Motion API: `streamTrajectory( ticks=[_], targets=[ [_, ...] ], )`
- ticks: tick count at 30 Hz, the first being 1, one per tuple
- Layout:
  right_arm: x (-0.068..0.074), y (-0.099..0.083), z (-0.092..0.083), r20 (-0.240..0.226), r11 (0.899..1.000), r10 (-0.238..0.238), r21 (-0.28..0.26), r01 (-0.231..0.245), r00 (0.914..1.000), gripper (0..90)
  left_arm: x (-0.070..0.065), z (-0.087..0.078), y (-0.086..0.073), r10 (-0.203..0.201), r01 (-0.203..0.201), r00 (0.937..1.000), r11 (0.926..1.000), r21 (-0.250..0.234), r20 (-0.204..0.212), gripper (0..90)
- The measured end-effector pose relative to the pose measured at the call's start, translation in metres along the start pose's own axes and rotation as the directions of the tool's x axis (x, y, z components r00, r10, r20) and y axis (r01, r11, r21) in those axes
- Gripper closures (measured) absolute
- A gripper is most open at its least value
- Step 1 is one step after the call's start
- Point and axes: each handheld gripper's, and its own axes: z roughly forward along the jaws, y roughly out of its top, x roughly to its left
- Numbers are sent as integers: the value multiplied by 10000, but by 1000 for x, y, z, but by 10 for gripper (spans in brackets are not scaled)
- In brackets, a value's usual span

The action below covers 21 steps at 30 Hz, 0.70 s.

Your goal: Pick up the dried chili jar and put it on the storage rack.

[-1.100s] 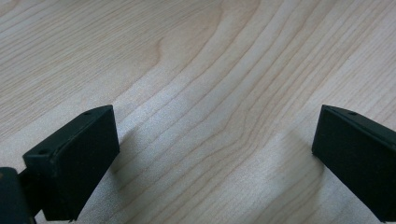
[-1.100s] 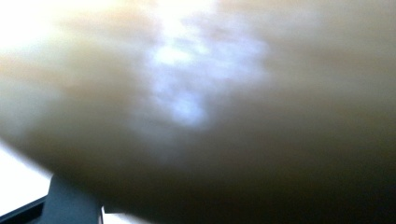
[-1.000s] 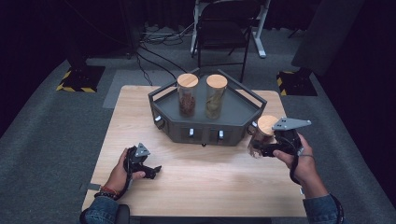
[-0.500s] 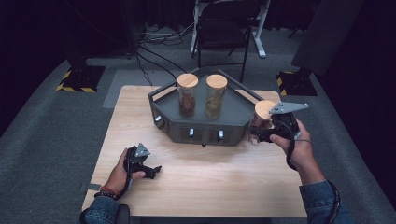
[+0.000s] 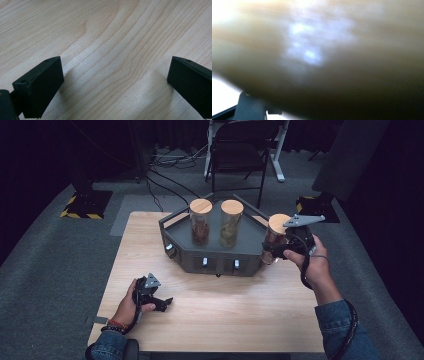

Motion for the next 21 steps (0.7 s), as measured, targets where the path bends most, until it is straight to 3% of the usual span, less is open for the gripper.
streamTrajectory(
  ticks=[21],
  targets=[
    [-4, 36, 21, 238, 9998, 167, -117, -164, 9996, 254, 0, 0, 0, 3, -3, 10000, 10000, 1, 0, 4]
  ],
)
